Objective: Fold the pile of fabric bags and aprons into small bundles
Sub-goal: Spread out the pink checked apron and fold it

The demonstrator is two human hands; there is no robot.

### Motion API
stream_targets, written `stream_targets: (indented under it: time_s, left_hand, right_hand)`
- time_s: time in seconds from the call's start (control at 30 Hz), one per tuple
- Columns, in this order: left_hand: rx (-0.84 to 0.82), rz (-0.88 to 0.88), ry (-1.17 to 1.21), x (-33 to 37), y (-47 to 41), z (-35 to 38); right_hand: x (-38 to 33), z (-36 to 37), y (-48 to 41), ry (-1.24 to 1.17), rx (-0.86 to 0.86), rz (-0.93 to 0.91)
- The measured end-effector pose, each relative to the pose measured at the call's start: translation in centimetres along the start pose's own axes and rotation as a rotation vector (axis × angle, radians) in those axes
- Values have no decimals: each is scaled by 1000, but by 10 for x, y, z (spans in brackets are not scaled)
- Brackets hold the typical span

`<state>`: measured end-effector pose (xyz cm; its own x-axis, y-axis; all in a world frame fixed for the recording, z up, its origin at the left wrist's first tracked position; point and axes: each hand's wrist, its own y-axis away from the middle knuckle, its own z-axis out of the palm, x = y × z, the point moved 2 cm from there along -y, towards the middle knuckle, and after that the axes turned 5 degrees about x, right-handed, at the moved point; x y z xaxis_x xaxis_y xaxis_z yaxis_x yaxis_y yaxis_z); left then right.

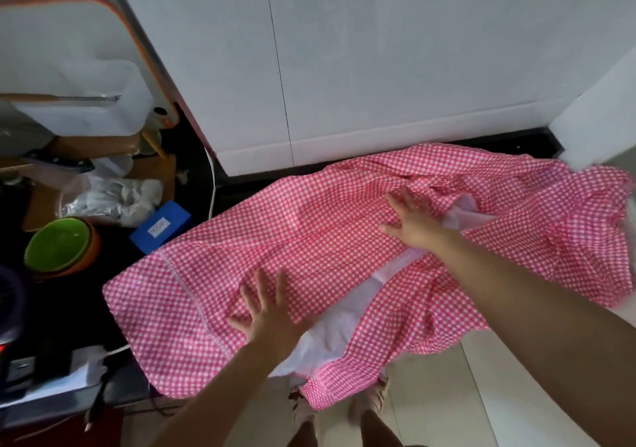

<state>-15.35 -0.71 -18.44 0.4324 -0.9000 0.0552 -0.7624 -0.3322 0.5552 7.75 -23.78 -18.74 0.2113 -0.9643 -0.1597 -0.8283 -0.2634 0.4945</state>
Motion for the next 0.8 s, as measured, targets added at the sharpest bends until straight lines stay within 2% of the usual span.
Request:
stream_targets:
  time_s: [0.2, 0.27, 0.33, 0.47, 0.53, 0.6, 0.67, 0.7, 0.73, 0.8]
  left_hand:
    - [65, 108, 76, -32, -63, -14]
    - [154, 213, 44, -38, -89, -42]
    - [273, 341, -94, -44, -111, -71]
    - [54, 260, -79, -62, -140, -92]
    - [92, 260, -157, -58, -141, -92]
    - [237, 253, -184, -46, -128, -91]
    - [443, 346, 29, -34, -110, -84]
    - [509, 415, 177, -26, -98, -77]
    - [495, 454, 312, -18, -81, -71]
    - [278, 417, 491, 2, -49, -55]
  right_hand:
    - [18, -20, -15, -33, 26, -52]
    - [19, -31, -16, -96, 32, -72]
    - [17, -41, -14, -188, 38, -91]
    - [5, -42, 12, -113, 148, -240]
    - [-5, -27, 36, -152, 182, -332]
    - [-18, -12, 63, -230, 89, -405]
    - [-25, 5, 80, -210, -31, -430]
    - [-25, 13, 82, -161, -39, -442]
    - [-24, 19, 82, -116, -20, -456]
    - [-21, 25, 78, -89, 33, -461]
